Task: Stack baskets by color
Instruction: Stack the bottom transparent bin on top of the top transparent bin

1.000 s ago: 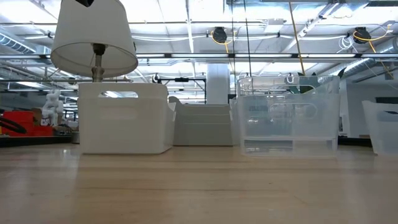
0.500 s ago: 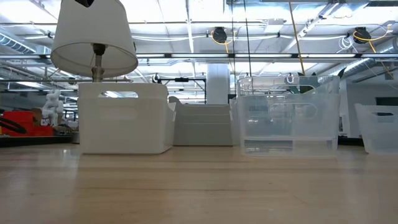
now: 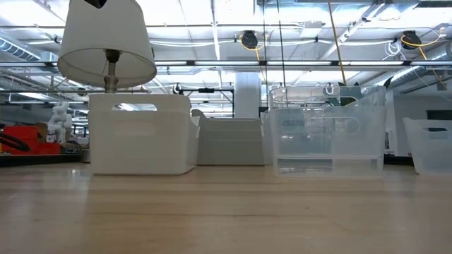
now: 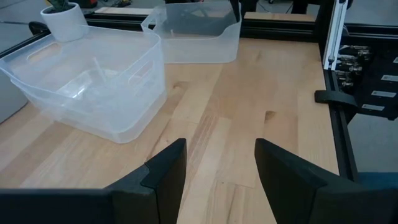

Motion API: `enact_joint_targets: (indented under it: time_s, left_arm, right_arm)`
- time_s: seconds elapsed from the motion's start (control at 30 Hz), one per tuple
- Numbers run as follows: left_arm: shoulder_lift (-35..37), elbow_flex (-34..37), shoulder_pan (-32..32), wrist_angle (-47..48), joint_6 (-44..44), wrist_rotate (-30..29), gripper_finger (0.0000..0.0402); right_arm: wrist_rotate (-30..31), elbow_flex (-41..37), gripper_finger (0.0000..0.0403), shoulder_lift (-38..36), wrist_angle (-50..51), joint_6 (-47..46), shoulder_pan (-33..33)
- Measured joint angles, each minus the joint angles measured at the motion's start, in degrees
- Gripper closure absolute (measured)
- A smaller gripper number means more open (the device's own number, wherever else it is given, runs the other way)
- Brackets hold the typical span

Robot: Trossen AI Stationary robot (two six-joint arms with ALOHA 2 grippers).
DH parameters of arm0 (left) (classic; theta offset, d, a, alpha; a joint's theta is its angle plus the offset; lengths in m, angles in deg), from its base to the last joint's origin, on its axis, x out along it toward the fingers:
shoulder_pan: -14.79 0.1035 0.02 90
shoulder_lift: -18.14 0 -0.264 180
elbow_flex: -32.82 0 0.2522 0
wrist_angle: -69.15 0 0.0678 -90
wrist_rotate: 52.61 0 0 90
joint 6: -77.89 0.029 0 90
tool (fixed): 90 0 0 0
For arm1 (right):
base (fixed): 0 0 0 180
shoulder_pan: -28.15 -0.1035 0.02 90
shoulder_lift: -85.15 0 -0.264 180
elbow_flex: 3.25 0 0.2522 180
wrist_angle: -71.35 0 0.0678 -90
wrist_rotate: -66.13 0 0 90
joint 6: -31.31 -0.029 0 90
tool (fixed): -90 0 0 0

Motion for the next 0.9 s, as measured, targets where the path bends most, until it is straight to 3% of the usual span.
enact_joint_targets:
  time_s: [0.17, 0.47, 0.67, 0.9]
  left_arm:
    - [0.0, 0.0, 0.0, 0.01, -0.1, 0.0, 0.0211]
    - [0.0, 0.0, 0.0, 0.01, -0.13, -0.01, 0.0211]
    - [0.0, 0.0, 0.0, 0.01, -0.37, -0.02, 0.0211]
    - [0.0, 0.0, 0.0, 0.0, -0.36, -0.02, 0.0211]
  right_arm:
    - [1.16, 1.64, 0.0398, 0.0, 3.64, -0.04, 1.31]
    - [13.1, 13.19, 0.04, 0.0, 20.01, -0.57, 3.47]
    - [17.03, 21.13, 0.0401, 3.01, 31.38, -3.46, 4.31]
    - [21.37, 27.91, 0.0402, 7.2, 30.94, 2.56, 6.47]
